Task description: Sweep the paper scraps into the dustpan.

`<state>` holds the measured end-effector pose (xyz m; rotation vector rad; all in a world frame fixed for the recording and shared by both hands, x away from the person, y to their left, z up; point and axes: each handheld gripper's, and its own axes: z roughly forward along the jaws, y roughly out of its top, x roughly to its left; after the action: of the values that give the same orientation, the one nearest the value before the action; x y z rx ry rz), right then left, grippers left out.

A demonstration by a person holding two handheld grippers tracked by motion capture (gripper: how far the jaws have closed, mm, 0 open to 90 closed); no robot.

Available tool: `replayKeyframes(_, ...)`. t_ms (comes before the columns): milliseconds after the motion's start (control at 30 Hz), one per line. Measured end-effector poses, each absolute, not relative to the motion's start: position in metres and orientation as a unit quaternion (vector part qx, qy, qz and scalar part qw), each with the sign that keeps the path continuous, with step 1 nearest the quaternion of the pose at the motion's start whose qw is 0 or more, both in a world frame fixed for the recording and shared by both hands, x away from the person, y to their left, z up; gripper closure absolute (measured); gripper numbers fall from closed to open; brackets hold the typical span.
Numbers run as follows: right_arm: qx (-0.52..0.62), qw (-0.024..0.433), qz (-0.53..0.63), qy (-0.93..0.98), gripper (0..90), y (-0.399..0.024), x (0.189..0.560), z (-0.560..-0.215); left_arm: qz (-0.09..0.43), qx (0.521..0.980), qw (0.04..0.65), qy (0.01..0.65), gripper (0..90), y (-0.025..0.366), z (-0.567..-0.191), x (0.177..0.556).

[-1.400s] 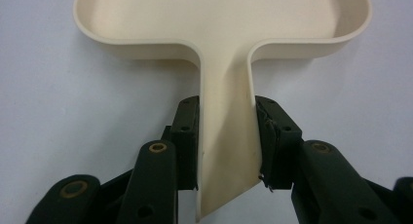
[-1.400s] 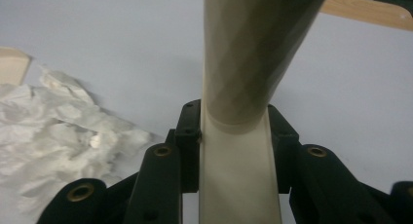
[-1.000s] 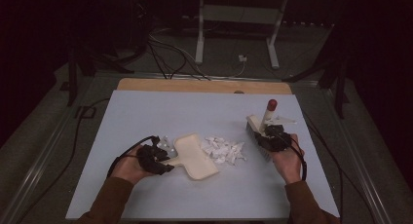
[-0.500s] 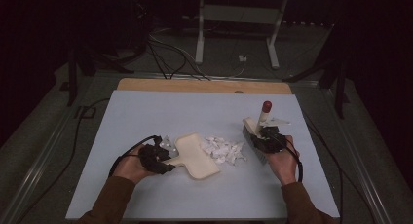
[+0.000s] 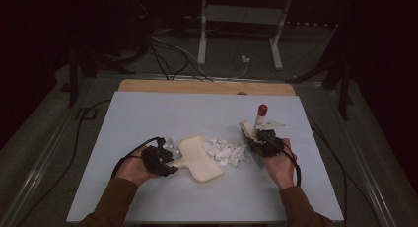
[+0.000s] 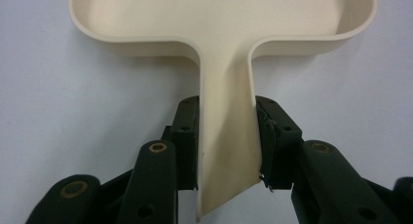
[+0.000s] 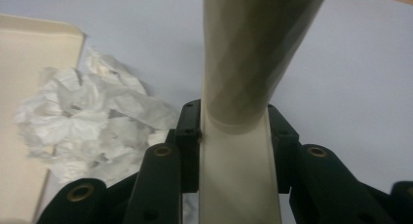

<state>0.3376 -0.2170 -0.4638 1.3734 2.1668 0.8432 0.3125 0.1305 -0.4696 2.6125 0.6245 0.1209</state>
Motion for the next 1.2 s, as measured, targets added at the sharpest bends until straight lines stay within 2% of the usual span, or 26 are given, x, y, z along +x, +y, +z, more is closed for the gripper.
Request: replayKeyframes(1200,0.464,0.197,0.316,0.804,67.0,-0.158,0.333,-0.463,0.040,0.948,0.224,0.221,65.9,0.126,-0.469,0.314)
